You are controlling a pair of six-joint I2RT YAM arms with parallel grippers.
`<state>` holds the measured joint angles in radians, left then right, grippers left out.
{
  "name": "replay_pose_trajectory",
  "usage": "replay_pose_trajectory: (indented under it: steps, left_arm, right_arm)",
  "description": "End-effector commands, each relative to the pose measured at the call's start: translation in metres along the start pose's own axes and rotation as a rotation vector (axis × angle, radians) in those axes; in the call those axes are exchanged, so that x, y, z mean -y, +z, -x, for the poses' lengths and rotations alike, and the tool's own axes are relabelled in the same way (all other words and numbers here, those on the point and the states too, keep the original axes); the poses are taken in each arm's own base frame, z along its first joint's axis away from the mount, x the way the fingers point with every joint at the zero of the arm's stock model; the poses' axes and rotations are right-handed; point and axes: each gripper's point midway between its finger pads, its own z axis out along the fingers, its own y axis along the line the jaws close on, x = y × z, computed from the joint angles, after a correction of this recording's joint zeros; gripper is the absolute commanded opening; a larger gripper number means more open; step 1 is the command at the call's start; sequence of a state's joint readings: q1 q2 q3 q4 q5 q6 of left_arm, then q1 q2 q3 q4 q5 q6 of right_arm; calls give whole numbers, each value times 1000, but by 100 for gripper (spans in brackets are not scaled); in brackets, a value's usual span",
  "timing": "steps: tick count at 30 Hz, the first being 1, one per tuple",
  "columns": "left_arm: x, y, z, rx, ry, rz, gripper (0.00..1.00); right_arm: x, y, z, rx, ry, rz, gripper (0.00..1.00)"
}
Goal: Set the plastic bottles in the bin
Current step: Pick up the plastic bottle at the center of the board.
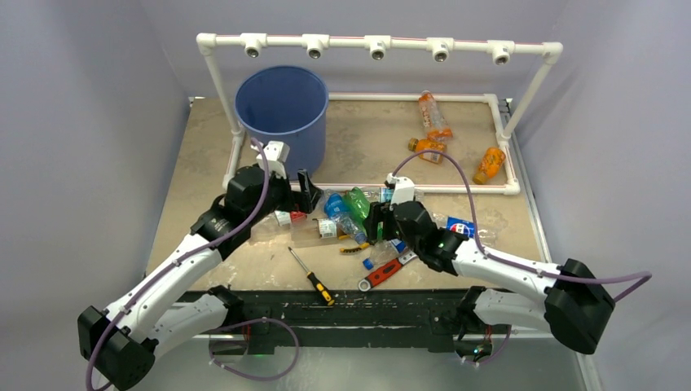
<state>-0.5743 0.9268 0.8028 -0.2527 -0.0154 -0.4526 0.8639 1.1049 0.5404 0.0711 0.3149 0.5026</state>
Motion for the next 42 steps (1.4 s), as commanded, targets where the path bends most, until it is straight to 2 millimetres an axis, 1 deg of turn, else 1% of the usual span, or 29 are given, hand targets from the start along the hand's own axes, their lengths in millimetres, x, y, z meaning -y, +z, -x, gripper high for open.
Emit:
replay_pose_trajectory:
  steps: [1, 4, 7, 10, 13, 17, 21, 23, 24, 25, 28, 31, 33, 36, 38, 40, 42]
  left_arm:
    - [-2, 5, -1, 3, 7, 6, 98]
    - [-3, 6, -4, -7, 7, 7, 98]
    - [-4, 6, -5, -10, 7, 13, 98]
    - [-5, 7, -4, -9, 7, 18, 98]
    - [-5, 7, -5, -12, 6, 16, 97]
    - [-4, 7, -6, -14, 3, 13, 98]
    - [-3, 7, -5, -11, -6, 5, 97]
    - [-2, 7, -7, -13, -11, 2, 97]
    - [-1, 7, -6, -12, -14, -1, 97]
    - [-1, 7, -6, -12, -14, -4, 97]
    - [1, 5, -2, 10, -16, -14, 97]
    - [10, 0, 3, 39, -21, -66, 98]
    - [17, -4, 10, 72, -30, -102, 99]
    - [30, -13, 21, 136, -55, -189, 99]
    - [50, -24, 31, 187, -59, -325, 99]
    - [63, -35, 40, 240, -65, -420, 99]
    - [75, -44, 40, 261, -62, -506, 99]
  right_arm:
    - [-15, 6, 21, 66, -24, 42, 79]
    - [-14, 17, 20, 56, -42, 18, 78]
    - [-13, 26, 15, 35, -57, -2, 75]
    - [-15, 31, 10, 11, -69, 0, 72]
    - [-15, 37, 10, 9, -82, -8, 70]
    - [-15, 44, 2, -26, -96, -13, 69]
    - [-14, 49, -6, -54, -108, -24, 65]
    - [-12, 51, -4, -49, -113, -40, 60]
    - [-10, 49, 3, -26, -115, -52, 58]
    - [-11, 48, 5, -18, -115, -49, 56]
    - [-17, 33, 25, 34, -108, -14, 52]
    - [-26, 13, 43, 82, -111, 47, 49]
    - [-34, -5, 53, 123, -112, 120, 47]
    - [-54, -34, 66, 197, -112, 278, 46]
    - [-69, -49, 68, 209, -119, 384, 45]
    - [-76, -54, 66, 192, -124, 427, 45]
    - [-81, -59, 65, 182, -122, 463, 44]
